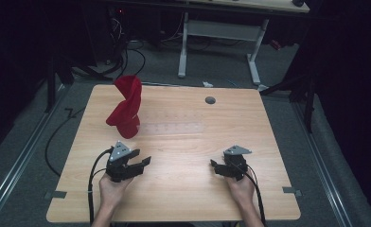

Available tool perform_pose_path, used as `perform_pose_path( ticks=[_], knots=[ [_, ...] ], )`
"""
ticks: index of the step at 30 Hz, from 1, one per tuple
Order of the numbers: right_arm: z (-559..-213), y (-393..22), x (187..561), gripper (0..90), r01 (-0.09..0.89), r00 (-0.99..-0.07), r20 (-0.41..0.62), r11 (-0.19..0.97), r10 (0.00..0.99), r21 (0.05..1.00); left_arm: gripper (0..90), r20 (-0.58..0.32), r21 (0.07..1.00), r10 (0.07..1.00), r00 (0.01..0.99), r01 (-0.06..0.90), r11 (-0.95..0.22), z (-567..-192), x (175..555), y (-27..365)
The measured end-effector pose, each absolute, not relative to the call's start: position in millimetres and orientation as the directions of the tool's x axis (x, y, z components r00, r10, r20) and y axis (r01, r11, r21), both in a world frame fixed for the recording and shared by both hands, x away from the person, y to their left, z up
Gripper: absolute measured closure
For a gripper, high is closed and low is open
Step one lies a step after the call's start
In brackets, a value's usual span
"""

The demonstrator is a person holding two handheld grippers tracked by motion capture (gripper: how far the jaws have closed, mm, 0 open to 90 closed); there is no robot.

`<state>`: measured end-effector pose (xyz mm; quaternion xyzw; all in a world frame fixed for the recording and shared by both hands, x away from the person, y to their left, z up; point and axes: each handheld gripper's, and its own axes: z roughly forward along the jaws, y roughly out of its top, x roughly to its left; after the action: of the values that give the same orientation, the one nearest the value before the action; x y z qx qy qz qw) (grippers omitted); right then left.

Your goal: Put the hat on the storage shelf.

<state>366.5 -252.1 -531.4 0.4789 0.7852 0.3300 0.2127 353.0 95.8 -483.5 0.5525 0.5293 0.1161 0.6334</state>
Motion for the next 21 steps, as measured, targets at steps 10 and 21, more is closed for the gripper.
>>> perform_pose_path(
  ticks=[10, 21],
  knots=[
    [-531.4, -252.1, 366.5, 33.2, 0.612, -0.451, -0.018, 0.324, 0.892, 0.722, 43.8, -0.529, 0.822, 0.746, 0.405, 0.463, 0.331, -501.0, 355.7, 85.0],
    [-531.4, -252.2, 366.5, 33.2, 0.611, -0.451, -0.018, 0.324, 0.892, 0.722, 42.7, -0.488, 0.834, 0.784, 0.384, 0.472, 0.287, -512.0, 362.1, 80.4]
  ],
)
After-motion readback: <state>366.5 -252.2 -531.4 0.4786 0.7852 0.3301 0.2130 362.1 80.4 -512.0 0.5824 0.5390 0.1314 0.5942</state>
